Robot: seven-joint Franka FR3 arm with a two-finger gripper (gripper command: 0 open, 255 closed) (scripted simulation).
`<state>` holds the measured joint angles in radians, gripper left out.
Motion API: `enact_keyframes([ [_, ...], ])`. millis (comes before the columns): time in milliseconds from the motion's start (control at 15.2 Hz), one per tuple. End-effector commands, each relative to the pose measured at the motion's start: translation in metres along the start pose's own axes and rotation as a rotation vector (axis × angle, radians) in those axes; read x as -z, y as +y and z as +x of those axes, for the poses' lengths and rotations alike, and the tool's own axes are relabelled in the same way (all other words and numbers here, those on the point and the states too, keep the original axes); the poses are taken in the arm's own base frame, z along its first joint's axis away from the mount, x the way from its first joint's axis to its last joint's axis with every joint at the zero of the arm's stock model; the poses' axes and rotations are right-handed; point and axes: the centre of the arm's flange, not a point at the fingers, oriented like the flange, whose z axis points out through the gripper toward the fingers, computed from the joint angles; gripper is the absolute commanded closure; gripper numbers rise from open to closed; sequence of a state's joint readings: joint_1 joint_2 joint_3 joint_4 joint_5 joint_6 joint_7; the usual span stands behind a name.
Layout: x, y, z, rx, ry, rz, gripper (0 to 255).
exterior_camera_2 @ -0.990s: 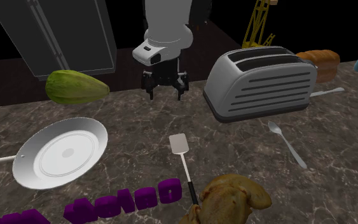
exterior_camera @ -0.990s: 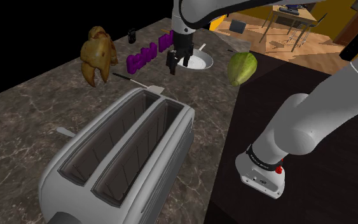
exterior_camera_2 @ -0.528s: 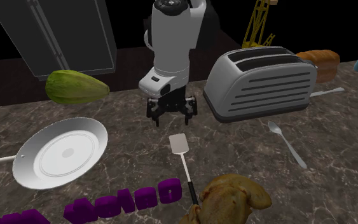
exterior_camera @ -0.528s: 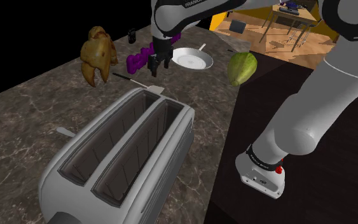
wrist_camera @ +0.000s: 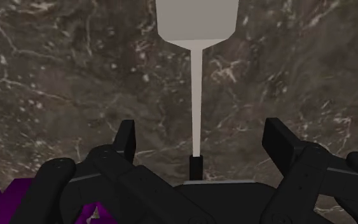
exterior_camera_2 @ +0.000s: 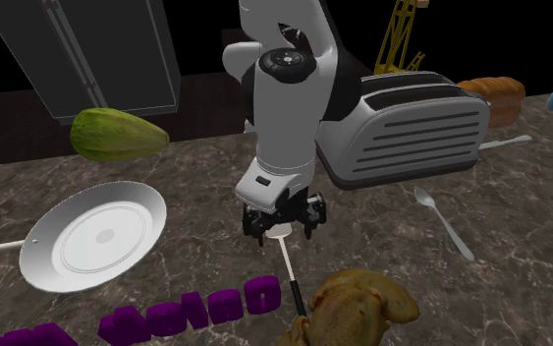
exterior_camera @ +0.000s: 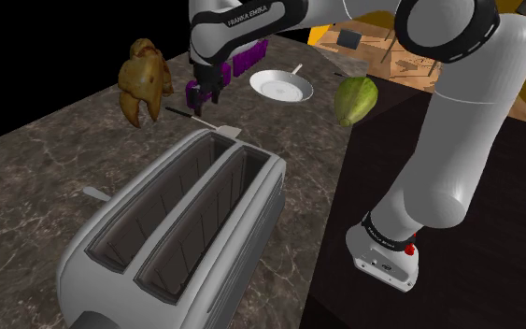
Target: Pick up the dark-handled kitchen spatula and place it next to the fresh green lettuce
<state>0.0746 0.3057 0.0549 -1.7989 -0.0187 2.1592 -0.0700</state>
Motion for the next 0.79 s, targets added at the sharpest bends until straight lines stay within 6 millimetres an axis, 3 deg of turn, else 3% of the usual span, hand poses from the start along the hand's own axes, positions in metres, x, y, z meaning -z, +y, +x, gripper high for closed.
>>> enact_keyframes([
  [0,-0.006,-0.004,0.021,0.024,0.011,0.005,0],
  [462,-0.043,-0.004,0.022,0.024,0.011,0.005,0],
  [726,-0.046,-0.004,0.022,0.024,0.011,0.005,0],
])
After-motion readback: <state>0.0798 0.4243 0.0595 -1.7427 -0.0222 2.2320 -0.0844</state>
